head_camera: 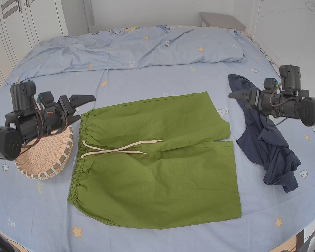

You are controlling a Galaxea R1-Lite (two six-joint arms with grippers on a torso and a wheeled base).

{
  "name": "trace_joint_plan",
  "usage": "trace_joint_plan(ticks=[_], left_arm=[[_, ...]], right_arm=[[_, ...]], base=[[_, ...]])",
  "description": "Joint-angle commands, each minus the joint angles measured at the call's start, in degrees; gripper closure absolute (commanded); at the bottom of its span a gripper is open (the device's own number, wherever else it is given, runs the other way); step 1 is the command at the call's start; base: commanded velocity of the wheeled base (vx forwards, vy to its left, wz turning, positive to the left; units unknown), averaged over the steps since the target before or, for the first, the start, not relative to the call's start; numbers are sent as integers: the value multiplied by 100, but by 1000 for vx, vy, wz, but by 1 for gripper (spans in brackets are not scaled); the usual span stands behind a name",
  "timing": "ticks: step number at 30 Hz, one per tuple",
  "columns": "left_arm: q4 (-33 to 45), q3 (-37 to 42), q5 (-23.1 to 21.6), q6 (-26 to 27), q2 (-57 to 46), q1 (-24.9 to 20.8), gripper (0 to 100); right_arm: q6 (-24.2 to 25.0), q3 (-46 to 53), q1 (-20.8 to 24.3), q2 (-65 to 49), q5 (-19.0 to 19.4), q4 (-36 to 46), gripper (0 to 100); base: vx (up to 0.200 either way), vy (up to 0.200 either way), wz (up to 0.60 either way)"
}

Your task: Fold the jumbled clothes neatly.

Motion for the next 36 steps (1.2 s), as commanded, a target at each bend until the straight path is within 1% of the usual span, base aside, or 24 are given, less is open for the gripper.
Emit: trace_joint_plan(ticks=[1, 4, 6, 8, 11, 13, 14, 15, 16, 17, 19, 20, 22, 24, 28, 29, 30, 36], left_arm=[[235, 2897, -58, -341, -1671, -340, 0], [226, 3530, -50, -324, -1732, -270, 0], [217, 3916, -50, -333, -1768, -208, 0], [217, 4145, -41, -324, -1776, -208, 0], [226, 4356, -41, -315, -1759, -155, 0], [217, 4400, -50, -306, -1759, -85, 0], [208, 4461, -58, -271, -1732, 161, 0], [182, 4461, -67, -245, -1724, 284, 0], [182, 4461, -67, -236, -1715, 302, 0], [112, 4470, -76, -122, -1609, 539, 0], [112, 4479, -120, -34, -1495, 662, 0], [112, 4479, -173, 133, -1346, 776, 0], [112, 4479, -181, 265, -1188, 864, 0], [94, 4470, -181, 555, -810, 1022, 0], [32, 4479, -208, 643, -660, 1049, 0], [-187, 4497, -357, 652, -414, 1049, 0], [-258, 4497, -384, 652, -353, 1049, 0], [-715, 4497, -410, 643, -27, 996, 0]], right_arm=[[282, 3216, 45, -2224, 462, -393, 0], [397, 3734, 89, -2479, 612, -674, 0], [493, 3989, 221, -2602, 629, -683, 0], [502, 4165, 318, -2681, 638, -683, 0], [476, 4341, 336, -2699, 629, -701, 0], [458, 4376, 327, -2699, 629, -709, 0], [467, 4411, 318, -2699, 621, -709, 0], [458, 4429, 309, -2699, 629, -709, 0], [458, 4437, 309, -2699, 629, -709, 0], [458, 4455, 300, -2690, 629, -718, 0], [458, 4446, 292, -2690, 629, -718, 0], [458, 4455, 292, -2681, 629, -718, 0], [458, 4455, 300, -2681, 629, -718, 0], [458, 4464, 300, -2655, 612, -718, 0], [449, 4464, 283, -2646, 612, -718, 0], [458, 4464, 274, -2646, 612, -718, 0], [458, 4464, 283, -2646, 612, -718, 0], [458, 4508, 309, -2646, 603, -718, 0]], base=[[0, 0, 0], [0, 0, 0], [0, 0, 0], [0, 0, 0], [0, 0, 0], [0, 0, 0], [0, 0, 0], [0, 0, 0], [0, 0, 0], [0, 0, 0], [0, 0, 0], [0, 0, 0], [0, 0, 0], [0, 0, 0], [0, 0, 0], [0, 0, 0], [0, 0, 0], [0, 0, 0]])
